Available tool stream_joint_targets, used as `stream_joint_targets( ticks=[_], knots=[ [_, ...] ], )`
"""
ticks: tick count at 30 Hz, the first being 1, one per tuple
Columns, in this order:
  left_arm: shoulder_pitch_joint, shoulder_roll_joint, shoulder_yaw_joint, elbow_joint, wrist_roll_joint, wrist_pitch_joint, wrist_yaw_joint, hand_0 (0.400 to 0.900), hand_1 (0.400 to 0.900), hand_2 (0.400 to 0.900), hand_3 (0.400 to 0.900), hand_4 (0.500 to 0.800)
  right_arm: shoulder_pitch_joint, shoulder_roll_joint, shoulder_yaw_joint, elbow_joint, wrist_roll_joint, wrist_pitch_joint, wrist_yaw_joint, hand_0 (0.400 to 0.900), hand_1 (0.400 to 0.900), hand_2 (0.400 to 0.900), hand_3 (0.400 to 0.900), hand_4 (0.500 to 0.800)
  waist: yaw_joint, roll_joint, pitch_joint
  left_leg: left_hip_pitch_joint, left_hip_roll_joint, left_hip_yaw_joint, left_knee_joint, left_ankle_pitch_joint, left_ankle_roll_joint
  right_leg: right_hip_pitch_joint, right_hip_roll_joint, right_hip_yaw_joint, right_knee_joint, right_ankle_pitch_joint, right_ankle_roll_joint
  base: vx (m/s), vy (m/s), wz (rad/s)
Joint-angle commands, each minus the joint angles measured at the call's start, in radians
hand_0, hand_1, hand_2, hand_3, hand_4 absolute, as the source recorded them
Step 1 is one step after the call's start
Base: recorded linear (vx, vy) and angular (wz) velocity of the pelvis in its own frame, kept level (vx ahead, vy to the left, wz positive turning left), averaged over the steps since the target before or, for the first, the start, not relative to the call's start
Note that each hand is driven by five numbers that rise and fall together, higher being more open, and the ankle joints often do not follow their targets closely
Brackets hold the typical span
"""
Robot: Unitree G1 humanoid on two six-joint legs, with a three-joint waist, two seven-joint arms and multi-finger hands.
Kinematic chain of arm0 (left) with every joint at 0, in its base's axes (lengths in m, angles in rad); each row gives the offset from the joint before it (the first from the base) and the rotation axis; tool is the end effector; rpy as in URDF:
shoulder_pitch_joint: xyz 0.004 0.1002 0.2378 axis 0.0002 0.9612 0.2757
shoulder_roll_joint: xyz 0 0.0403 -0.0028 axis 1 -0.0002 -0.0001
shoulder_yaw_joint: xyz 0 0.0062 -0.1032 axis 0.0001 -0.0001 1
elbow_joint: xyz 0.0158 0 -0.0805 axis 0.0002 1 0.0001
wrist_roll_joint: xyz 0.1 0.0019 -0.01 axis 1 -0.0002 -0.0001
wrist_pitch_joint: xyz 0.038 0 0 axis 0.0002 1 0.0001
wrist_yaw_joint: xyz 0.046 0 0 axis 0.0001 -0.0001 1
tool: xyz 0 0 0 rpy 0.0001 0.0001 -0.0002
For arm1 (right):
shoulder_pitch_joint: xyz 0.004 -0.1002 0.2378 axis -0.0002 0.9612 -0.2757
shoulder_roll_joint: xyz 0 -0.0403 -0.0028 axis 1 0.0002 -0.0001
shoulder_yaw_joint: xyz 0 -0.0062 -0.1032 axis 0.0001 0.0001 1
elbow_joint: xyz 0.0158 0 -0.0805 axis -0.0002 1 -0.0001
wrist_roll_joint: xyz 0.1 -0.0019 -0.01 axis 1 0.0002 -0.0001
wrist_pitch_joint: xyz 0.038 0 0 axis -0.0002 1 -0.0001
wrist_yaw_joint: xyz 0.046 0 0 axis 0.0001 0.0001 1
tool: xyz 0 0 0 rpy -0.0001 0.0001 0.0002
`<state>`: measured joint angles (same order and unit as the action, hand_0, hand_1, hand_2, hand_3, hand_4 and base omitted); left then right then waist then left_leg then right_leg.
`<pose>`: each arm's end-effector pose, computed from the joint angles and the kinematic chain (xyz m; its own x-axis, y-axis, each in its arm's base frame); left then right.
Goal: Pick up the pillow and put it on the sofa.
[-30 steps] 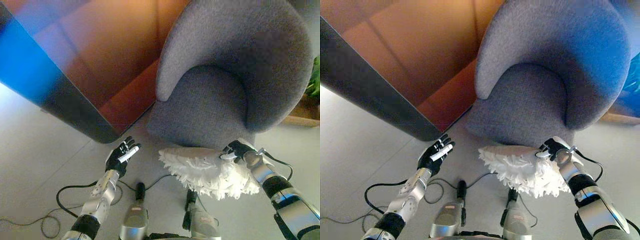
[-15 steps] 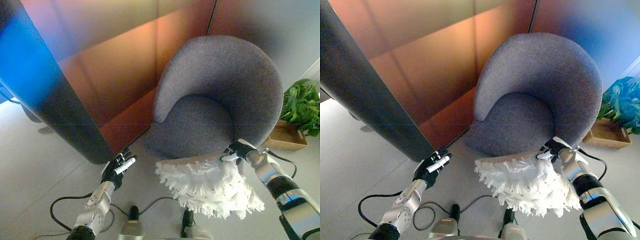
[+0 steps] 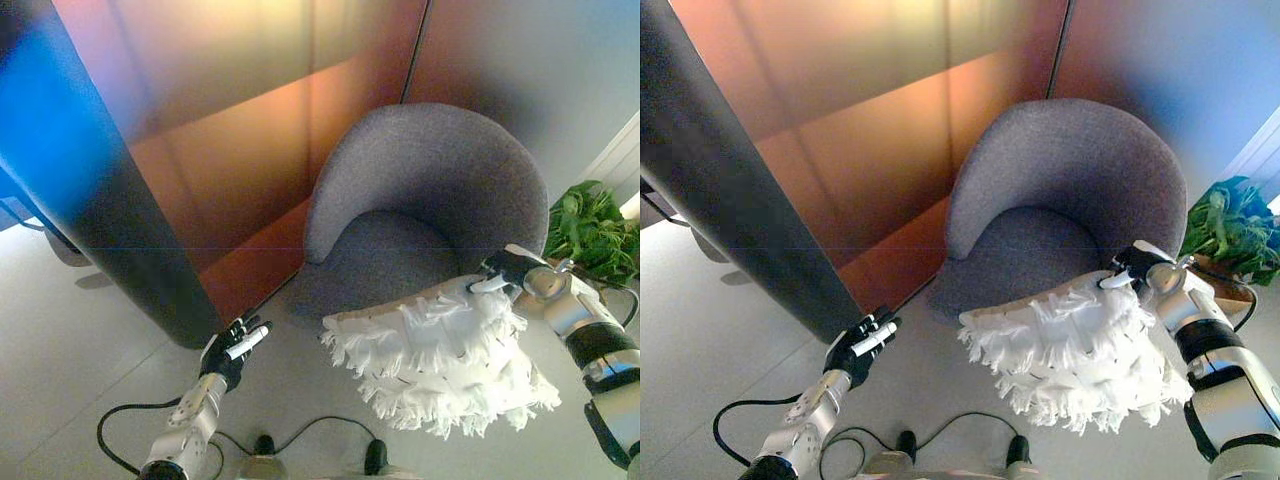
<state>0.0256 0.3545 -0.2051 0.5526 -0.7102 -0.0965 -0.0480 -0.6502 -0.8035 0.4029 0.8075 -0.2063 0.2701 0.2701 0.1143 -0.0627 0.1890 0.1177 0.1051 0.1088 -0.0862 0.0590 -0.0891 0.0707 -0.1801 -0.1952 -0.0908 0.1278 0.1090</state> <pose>0.1625 0.2189 -0.0452 0.8757 0.0086 -0.4827 -0.1512 0.9544 -0.2573 0.2911 -0.3137 0.1084 0.8138 -0.2838 -0.5072 -0.3130 0.5212 -0.7939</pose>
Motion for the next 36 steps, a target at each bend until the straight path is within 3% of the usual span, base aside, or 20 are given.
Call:
stream_joint_targets(
  ticks=[1, 10, 16, 21, 25, 26, 27, 28, 29, 36],
  knots=[
    [-0.023, 0.033, -0.077, -0.007, 0.015, -0.072, -0.045, 0.900, 0.900, 0.900, 0.900, 0.800, -0.349, -0.173, 0.093, 0.079, 0.001, -0.070, -0.142, 0.400, 0.400, 0.400, 0.400, 0.500, 0.046, -0.039, -0.134, 0.003, 0.037, -0.063, 0.008, -0.014, -0.022, 0.048, -0.071, -0.047, 0.014, 0.021, 0.097, 0.07, 0.004, 0.11],
    [0.019, 0.083, -0.104, -0.085, 0.005, -0.062, -0.090, 0.900, 0.900, 0.900, 0.900, 0.800, -0.444, -0.197, 0.158, 0.163, -0.030, -0.064, -0.233, 0.400, 0.400, 0.400, 0.400, 0.500, 0.099, -0.030, -0.098, -0.029, 0.039, -0.108, 0.000, -0.008, -0.028, 0.038, -0.067, -0.081, 0.011, 0.014, 0.096, 0.04, -0.019, 0.18],
    [-0.063, 0.125, -0.126, -0.104, -0.026, -0.097, -0.113, 0.900, 0.900, 0.900, 0.900, 0.800, -0.567, -0.175, 0.238, 0.209, -0.005, -0.006, -0.327, 0.400, 0.400, 0.400, 0.400, 0.500, 0.121, -0.019, -0.006, -0.118, 0.049, -0.131, -0.001, 0.009, -0.029, -0.042, -0.054, -0.080, 0.013, 0.020, 0.094, -0.22, -0.094, 0.06],
    [-0.146, 0.135, -0.136, -0.163, -0.055, -0.138, -0.087, 0.900, 0.900, 0.900, 0.900, 0.800, -0.661, -0.167, 0.308, 0.218, 0.071, 0.028, -0.401, 0.400, 0.400, 0.400, 0.400, 0.500, 0.121, -0.003, 0.085, -0.221, 0.047, -0.160, -0.001, 0.032, -0.024, -0.129, -0.035, -0.061, 0.009, 0.034, 0.086, -0.24, -0.067, -0.03],
    [-0.146, 0.131, -0.146, -0.185, -0.061, -0.143, -0.059, 0.900, 0.900, 0.900, 0.900, 0.800, -0.681, -0.163, 0.333, 0.233, 0.082, 0.022, -0.405, 0.400, 0.400, 0.400, 0.400, 0.500, 0.118, 0.003, 0.101, -0.236, 0.037, -0.160, 0.001, 0.037, -0.020, -0.147, -0.034, -0.052, 0.014, 0.036, 0.082, -0.03, 0.018, -0.07],
    [-0.145, 0.132, -0.147, -0.188, -0.062, -0.139, -0.055, 0.900, 0.900, 0.900, 0.900, 0.800, -0.684, -0.162, 0.334, 0.237, 0.079, 0.023, -0.401, 0.547, 0.547, 0.547, 0.547, 0.588, 0.118, 0.004, 0.101, -0.235, 0.036, -0.160, 0.001, 0.037, -0.020, -0.146, -0.034, -0.050, 0.015, 0.035, 0.082, 0.03, 0.036, -0.04],
    [-0.144, 0.136, -0.149, -0.191, -0.068, -0.139, -0.053, 0.900, 0.900, 0.900, 0.900, 0.800, -0.690, -0.160, 0.335, 0.240, 0.067, 0.028, -0.399, 0.547, 0.547, 0.547, 0.547, 0.588, 0.117, 0.006, 0.102, -0.236, 0.035, -0.161, 0.001, 0.038, -0.021, -0.147, -0.035, -0.047, 0.015, 0.035, 0.082, 0.01, 0.035, -0.04],
    [-0.145, 0.139, -0.150, -0.195, -0.072, -0.139, -0.051, 0.900, 0.900, 0.900, 0.900, 0.800, -0.695, -0.159, 0.337, 0.246, 0.062, 0.030, -0.406, 0.831, 0.831, 0.831, 0.831, 0.759, 0.118, 0.007, 0.103, -0.238, 0.034, -0.160, 0.000, 0.038, -0.021, -0.148, -0.036, -0.048, 0.014, 0.035, 0.082, -0.01, 0.035, -0.04],
    [-0.146, 0.141, -0.151, -0.196, -0.077, -0.139, -0.049, 0.900, 0.900, 0.900, 0.900, 0.800, -0.698, -0.158, 0.338, 0.252, 0.063, 0.028, -0.414, 0.900, 0.900, 0.900, 0.900, 0.800, 0.119, 0.008, 0.103, -0.240, 0.033, -0.158, 0.000, 0.039, -0.020, -0.148, -0.037, -0.050, 0.014, 0.035, 0.082, -0.02, 0.032, -0.02],
    [-0.131, 0.145, -0.145, -0.189, -0.084, -0.140, -0.068, 0.900, 0.900, 0.900, 0.900, 0.800, -0.686, -0.160, 0.332, 0.279, 0.039, 0.023, -0.425, 0.900, 0.900, 0.900, 0.900, 0.800, 0.120, 0.009, 0.090, -0.228, 0.024, -0.145, -0.001, 0.034, -0.019, -0.139, -0.045, -0.054, 0.014, 0.032, 0.083, 0.01, 0.014, 0.01]
  ],
)
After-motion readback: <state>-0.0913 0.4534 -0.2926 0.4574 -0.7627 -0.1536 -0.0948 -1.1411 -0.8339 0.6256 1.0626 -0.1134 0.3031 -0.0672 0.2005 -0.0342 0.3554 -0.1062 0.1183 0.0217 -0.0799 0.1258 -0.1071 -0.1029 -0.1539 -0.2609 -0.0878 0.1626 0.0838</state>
